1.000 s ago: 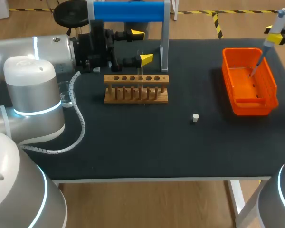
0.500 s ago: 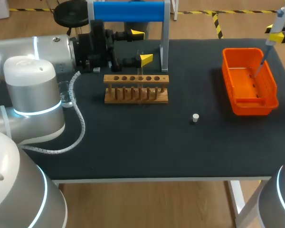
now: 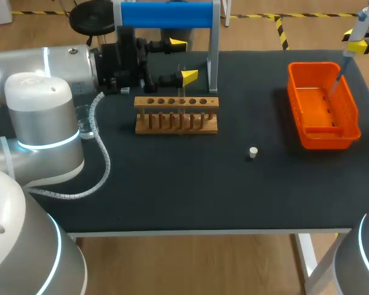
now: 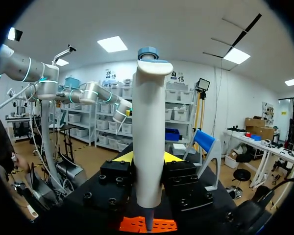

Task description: Invert the test tube, pick up the pipette, mount the tip to pipette, aspirate from beaker and dispense into the tube, eject the tip, return the pipette, and cap with the stopper.

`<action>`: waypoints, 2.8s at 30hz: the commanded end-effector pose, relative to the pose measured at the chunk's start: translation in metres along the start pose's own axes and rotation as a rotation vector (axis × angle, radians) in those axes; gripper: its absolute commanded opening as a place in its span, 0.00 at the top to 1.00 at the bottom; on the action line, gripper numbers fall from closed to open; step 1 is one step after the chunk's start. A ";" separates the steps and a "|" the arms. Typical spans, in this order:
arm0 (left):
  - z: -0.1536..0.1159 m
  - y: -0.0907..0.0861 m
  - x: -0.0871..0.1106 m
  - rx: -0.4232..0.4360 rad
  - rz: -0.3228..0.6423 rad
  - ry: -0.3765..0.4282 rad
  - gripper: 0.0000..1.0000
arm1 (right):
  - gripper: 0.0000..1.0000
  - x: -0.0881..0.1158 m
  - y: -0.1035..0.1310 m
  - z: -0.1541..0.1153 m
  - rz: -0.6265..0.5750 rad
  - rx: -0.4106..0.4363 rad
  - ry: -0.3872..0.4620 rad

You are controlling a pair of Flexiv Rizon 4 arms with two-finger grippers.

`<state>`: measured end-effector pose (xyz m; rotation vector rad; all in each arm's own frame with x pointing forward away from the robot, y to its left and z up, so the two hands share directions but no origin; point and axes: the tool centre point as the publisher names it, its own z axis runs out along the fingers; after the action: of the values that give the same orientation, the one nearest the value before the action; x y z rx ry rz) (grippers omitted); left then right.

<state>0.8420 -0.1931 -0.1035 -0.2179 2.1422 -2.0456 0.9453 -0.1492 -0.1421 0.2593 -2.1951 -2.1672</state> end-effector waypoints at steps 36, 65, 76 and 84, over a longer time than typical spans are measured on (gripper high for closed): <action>0.001 0.001 0.000 0.003 0.001 -0.002 0.00 | 1.00 0.005 -0.003 -0.007 0.000 -0.019 -0.020; 0.162 -0.062 -0.024 -0.094 0.021 -0.094 0.00 | 1.00 0.005 -0.003 -0.007 0.000 -0.019 -0.020; 0.238 -0.072 -0.036 -0.110 0.043 -0.082 0.00 | 1.00 0.005 -0.003 -0.007 0.000 -0.019 -0.020; 0.276 -0.078 -0.036 -0.125 0.080 -0.091 0.00 | 1.00 0.005 -0.003 -0.007 0.000 -0.019 -0.020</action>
<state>0.9192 -0.3893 -0.0308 -0.2156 2.1783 -1.8508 0.9412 -0.1563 -0.1455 0.2361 -2.1828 -2.2024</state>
